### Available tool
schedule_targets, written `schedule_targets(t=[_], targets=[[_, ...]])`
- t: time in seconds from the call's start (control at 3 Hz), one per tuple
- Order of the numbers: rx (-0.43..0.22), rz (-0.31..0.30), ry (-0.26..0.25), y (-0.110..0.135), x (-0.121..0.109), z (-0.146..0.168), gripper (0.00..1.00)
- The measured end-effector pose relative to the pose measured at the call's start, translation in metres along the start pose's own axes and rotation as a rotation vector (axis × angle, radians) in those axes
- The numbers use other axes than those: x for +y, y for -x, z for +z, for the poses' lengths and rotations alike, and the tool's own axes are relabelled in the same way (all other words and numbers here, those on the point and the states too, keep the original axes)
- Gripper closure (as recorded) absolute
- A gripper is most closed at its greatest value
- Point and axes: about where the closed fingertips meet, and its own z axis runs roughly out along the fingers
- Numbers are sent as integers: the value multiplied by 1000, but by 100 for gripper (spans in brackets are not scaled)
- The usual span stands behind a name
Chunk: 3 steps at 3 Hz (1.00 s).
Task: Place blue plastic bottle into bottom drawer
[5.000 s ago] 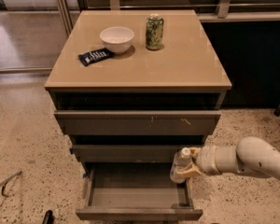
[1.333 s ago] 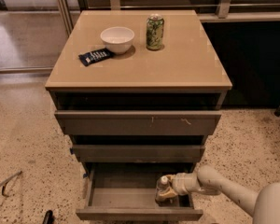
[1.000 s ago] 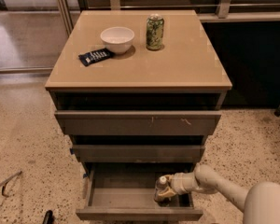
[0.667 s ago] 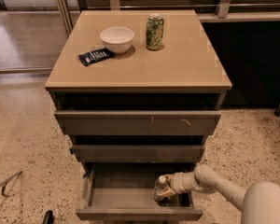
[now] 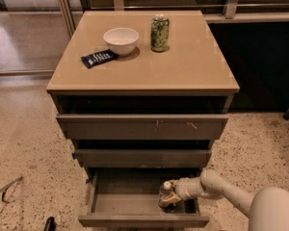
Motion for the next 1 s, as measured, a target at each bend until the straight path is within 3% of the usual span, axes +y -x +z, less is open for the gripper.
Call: schedule_targets(t=[0.67,1.0], targets=[[0,0,0,0,0,0,11],[0,0,0,0,0,0,0]])
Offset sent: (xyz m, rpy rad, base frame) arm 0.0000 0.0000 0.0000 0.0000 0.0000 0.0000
